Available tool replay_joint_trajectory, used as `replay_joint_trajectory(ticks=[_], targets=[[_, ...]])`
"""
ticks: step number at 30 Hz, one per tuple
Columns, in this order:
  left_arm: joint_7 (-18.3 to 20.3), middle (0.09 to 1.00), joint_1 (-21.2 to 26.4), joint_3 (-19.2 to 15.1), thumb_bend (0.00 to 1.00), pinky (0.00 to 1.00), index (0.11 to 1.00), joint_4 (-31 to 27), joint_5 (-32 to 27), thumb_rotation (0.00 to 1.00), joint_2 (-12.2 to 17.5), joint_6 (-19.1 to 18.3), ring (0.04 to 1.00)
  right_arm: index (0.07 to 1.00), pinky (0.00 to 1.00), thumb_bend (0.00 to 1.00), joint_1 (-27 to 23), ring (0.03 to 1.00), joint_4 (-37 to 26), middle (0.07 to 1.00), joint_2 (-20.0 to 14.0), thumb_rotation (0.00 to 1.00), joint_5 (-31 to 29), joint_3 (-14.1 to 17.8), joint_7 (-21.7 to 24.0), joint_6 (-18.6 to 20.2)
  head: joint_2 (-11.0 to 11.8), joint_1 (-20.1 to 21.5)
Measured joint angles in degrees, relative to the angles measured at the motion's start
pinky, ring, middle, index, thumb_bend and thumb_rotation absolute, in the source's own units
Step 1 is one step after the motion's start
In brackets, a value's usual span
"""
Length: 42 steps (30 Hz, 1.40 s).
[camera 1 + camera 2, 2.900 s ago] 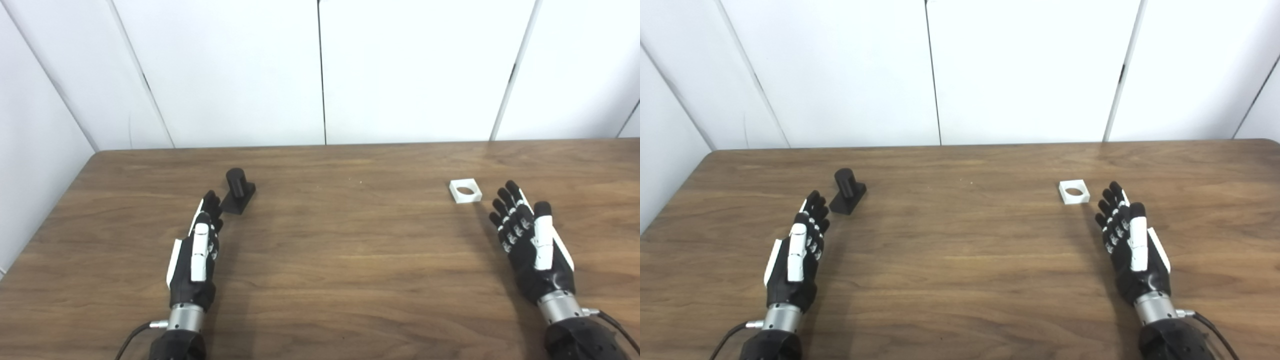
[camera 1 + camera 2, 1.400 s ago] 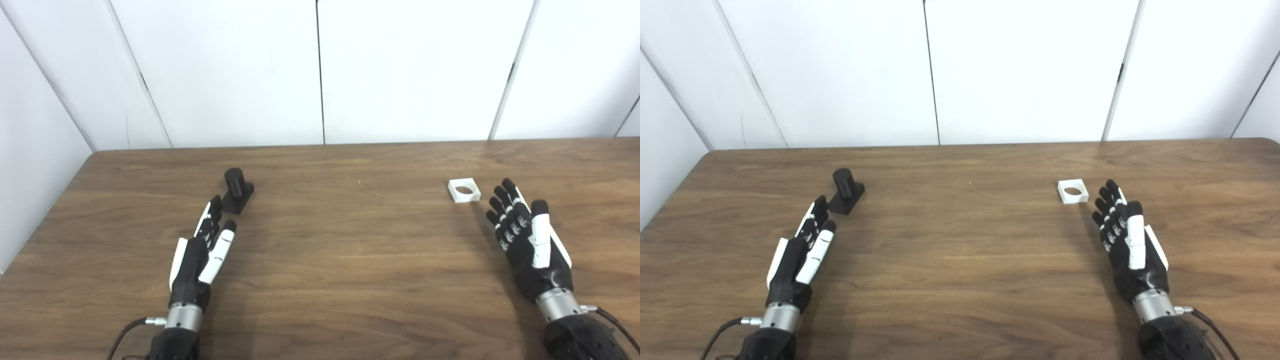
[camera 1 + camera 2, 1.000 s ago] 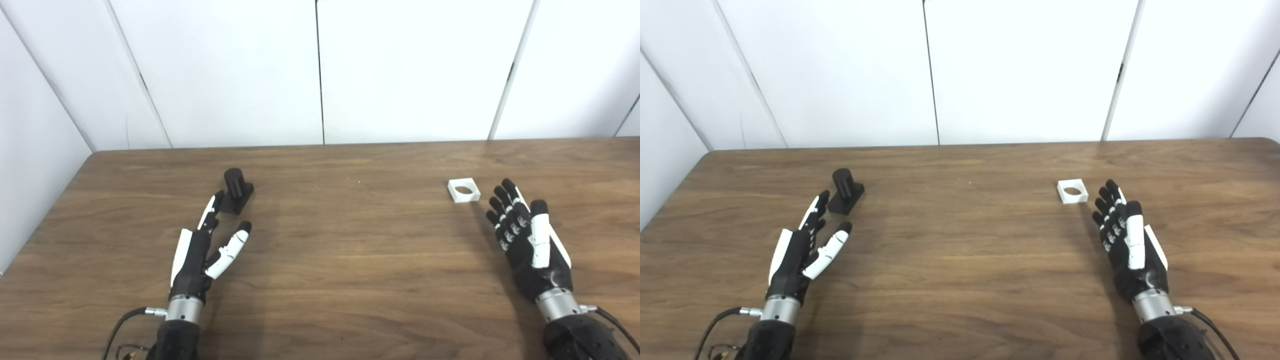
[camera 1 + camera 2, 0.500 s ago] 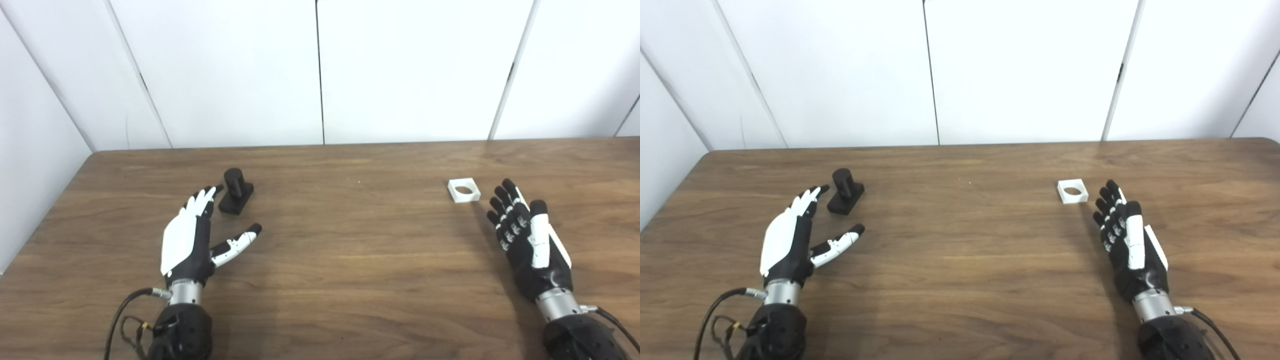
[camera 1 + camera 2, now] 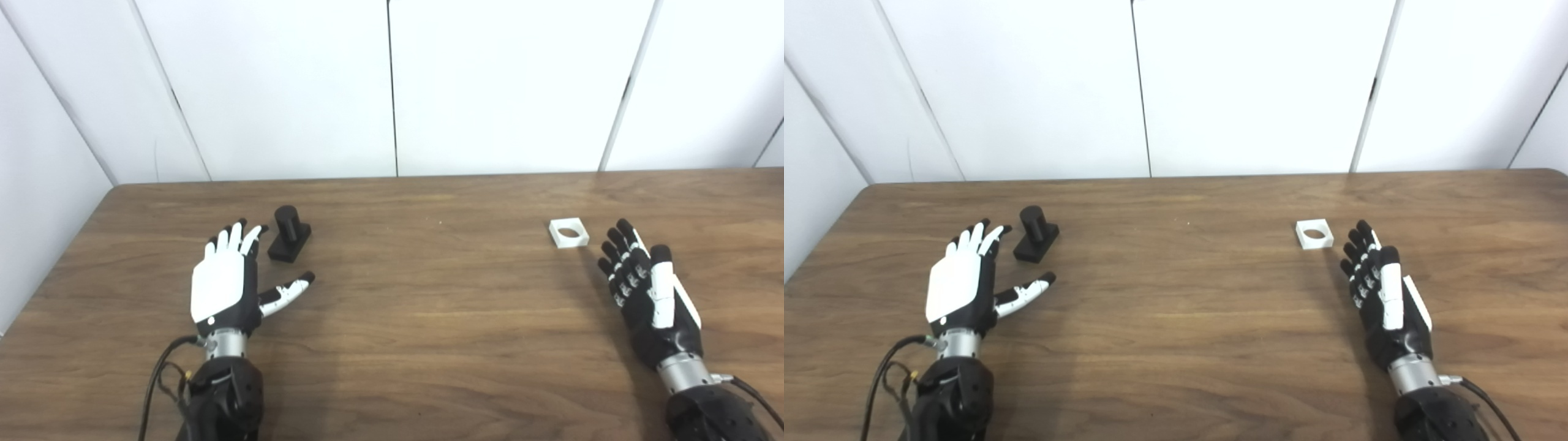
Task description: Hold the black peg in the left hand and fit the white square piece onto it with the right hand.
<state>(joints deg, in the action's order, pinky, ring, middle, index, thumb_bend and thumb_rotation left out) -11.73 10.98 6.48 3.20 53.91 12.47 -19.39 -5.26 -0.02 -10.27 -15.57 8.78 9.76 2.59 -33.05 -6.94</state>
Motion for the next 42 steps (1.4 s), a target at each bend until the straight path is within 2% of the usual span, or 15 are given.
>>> replay_joint_trajectory(ticks=[10, 24, 30, 33, 42], targets=[[-0.3, 1.000, 2.6, 0.0, 0.73, 1.00, 0.844, 3.7, 0.0, 0.56, 1.1, -1.8, 1.000, 1.000, 1.00, 0.66, 0.0, 1.000, 0.0, 1.000, 0.0, 1.00, 0.1, 0.0, -0.1, -0.4, 0.3, -0.1], [1.6, 0.998, 8.6, 1.6, 0.74, 1.00, 0.839, 10.9, -1.5, 0.64, 3.8, -3.5, 1.000, 1.000, 1.00, 0.65, 0.1, 1.000, -0.1, 1.000, -0.1, 1.00, 0.0, -0.2, 0.0, -0.4, 0.4, -0.2], [4.7, 0.985, 10.7, 2.2, 0.75, 1.00, 0.823, 11.0, -2.6, 0.66, 4.2, -4.9, 1.000, 1.000, 1.00, 0.66, 0.1, 1.000, 0.0, 1.000, -0.1, 1.00, -0.2, -0.2, 0.0, -0.5, 0.4, -0.2], [6.8, 0.966, 11.7, 2.2, 0.74, 0.99, 0.813, 11.0, -3.6, 0.63, 4.2, -6.5, 0.998, 1.000, 1.00, 0.67, 0.1, 1.000, -0.1, 1.000, 0.0, 1.00, -0.2, -0.2, 0.0, -0.4, 0.2, -0.7], [10.7, 0.959, 13.2, 2.1, 0.73, 0.99, 0.807, 11.0, -4.0, 0.62, 4.2, -7.2, 0.995, 1.000, 1.00, 0.66, 0.1, 1.000, -0.1, 1.000, 0.1, 1.00, 0.3, -0.6, -0.1, -0.5, -0.1, -0.6]])
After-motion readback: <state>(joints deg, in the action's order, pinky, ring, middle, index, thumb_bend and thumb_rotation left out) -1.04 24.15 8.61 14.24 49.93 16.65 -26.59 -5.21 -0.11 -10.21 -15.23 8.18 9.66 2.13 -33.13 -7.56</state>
